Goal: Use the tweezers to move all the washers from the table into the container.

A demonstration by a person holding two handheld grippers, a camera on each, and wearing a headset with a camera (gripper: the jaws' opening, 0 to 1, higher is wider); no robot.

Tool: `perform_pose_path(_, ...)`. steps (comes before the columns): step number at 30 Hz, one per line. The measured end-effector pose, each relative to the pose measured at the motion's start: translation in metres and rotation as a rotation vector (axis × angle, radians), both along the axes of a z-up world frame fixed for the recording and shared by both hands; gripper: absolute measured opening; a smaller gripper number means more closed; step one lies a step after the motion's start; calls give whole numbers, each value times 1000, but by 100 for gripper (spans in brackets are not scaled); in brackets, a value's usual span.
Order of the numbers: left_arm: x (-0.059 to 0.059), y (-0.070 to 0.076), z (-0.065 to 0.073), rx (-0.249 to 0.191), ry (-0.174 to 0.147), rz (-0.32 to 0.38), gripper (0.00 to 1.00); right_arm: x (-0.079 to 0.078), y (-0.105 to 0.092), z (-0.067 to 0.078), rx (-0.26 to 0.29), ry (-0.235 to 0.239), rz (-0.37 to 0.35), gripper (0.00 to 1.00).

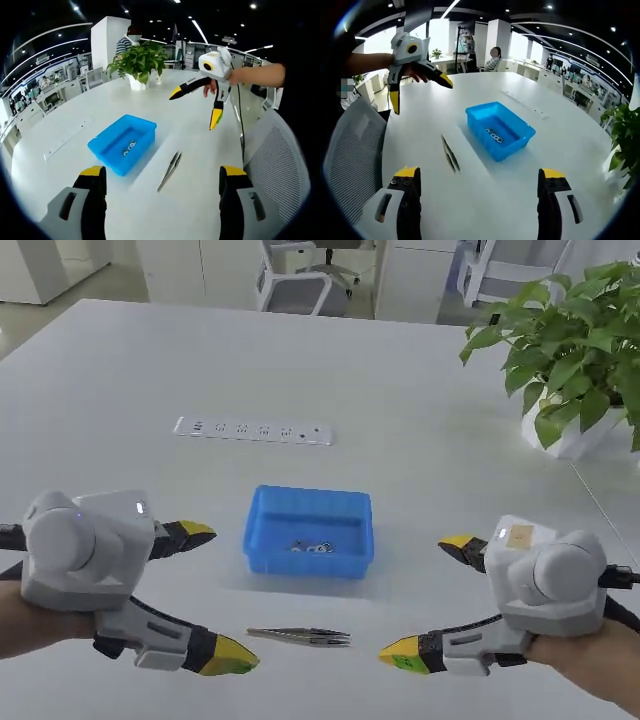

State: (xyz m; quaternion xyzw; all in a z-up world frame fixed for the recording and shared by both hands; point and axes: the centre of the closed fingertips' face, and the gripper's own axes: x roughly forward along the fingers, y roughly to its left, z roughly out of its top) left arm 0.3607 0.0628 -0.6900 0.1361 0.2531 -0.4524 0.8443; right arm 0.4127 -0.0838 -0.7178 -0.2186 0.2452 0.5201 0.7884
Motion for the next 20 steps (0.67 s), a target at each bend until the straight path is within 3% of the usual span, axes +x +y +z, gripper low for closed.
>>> perform_pose_path(20,0,9,-4,21,-7,-4,99,-5,-3,-1,4,9,-23,100)
